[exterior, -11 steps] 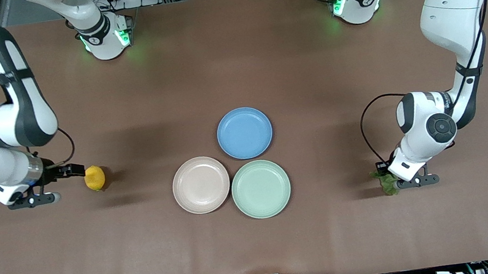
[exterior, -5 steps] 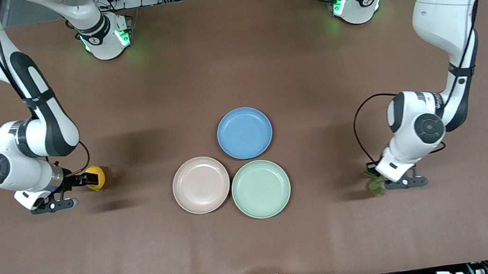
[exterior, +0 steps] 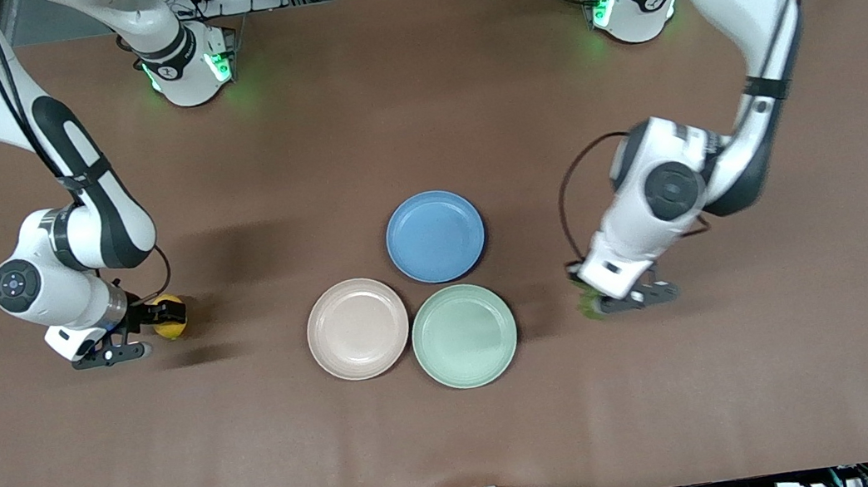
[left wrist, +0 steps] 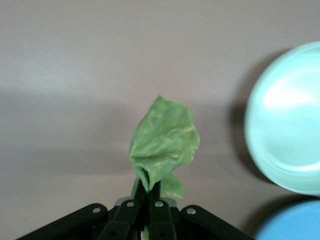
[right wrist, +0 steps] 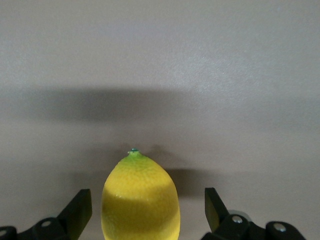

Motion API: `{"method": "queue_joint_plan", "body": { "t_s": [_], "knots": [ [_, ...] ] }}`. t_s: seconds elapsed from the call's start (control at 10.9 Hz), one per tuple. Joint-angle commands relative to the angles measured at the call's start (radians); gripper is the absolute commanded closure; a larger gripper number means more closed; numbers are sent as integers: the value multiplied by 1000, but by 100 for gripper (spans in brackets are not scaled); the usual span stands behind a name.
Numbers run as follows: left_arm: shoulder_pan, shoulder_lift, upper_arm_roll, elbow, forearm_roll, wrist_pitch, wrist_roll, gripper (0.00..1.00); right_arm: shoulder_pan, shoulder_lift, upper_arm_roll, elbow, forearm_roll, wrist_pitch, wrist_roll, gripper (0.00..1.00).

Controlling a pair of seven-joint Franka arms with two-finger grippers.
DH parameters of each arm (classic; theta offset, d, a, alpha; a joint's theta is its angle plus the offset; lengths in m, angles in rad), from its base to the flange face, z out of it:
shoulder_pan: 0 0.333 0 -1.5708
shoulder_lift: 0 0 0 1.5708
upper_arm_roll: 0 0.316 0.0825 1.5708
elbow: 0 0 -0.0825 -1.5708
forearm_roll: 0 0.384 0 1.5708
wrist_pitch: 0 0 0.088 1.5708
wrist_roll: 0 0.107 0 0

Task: Place lemon and lettuce in plates
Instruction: 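Carry the lettuce with the left gripper onto the mint green plate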

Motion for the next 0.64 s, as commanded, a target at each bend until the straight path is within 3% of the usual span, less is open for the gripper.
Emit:
{"method": "queue_joint_plan", "body": {
  "t_s": [0.0, 0.27, 0.55],
  "knots": [
    [-168, 17, -11, 35, 34, 0, -189, 100, -27, 4, 25, -21, 4, 27, -15, 0],
    [-285, 94, -3, 164, 95, 38, -307, 100, -27, 21, 26, -21, 4, 39, -15, 0],
    [-312, 183, 20, 180, 211, 262, -306, 100, -27, 51, 33, -19, 4, 71, -15, 0]
  ]
}}
